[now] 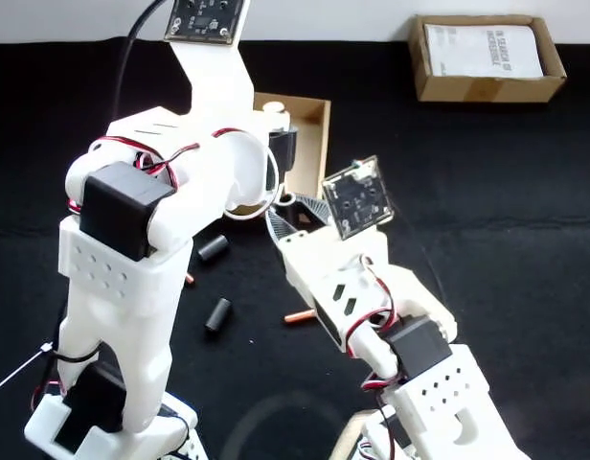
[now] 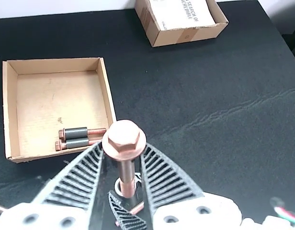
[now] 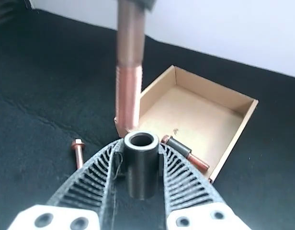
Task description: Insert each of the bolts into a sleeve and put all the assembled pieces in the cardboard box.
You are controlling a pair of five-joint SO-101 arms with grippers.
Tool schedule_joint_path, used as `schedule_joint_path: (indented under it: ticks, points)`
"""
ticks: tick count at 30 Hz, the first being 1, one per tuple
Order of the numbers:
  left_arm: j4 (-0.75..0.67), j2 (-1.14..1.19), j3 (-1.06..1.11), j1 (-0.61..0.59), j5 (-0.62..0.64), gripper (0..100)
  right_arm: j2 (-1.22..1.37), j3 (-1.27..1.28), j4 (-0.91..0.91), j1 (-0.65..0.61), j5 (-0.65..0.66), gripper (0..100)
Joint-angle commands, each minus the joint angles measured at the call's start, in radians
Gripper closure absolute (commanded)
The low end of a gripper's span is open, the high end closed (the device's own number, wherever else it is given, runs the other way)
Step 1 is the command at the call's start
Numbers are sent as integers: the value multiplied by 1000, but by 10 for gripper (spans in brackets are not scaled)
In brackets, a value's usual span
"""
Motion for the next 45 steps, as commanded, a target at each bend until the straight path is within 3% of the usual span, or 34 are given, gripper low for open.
schedule_joint_path:
  ticks: [1,16,26,36,45]
  points:
    - [-14,-30,1,7,8,992,4,-70,-19,15,0,992]
    - [-123,-39,150,2,8,992,1,-73,-15,15,0,992]
    - [-112,-39,157,7,8,992,1,-73,-15,15,0,992]
    - [26,-39,159,10,71,992,1,-73,-15,16,0,992]
    - [123,-35,159,68,12,989,1,-82,-15,16,2,992]
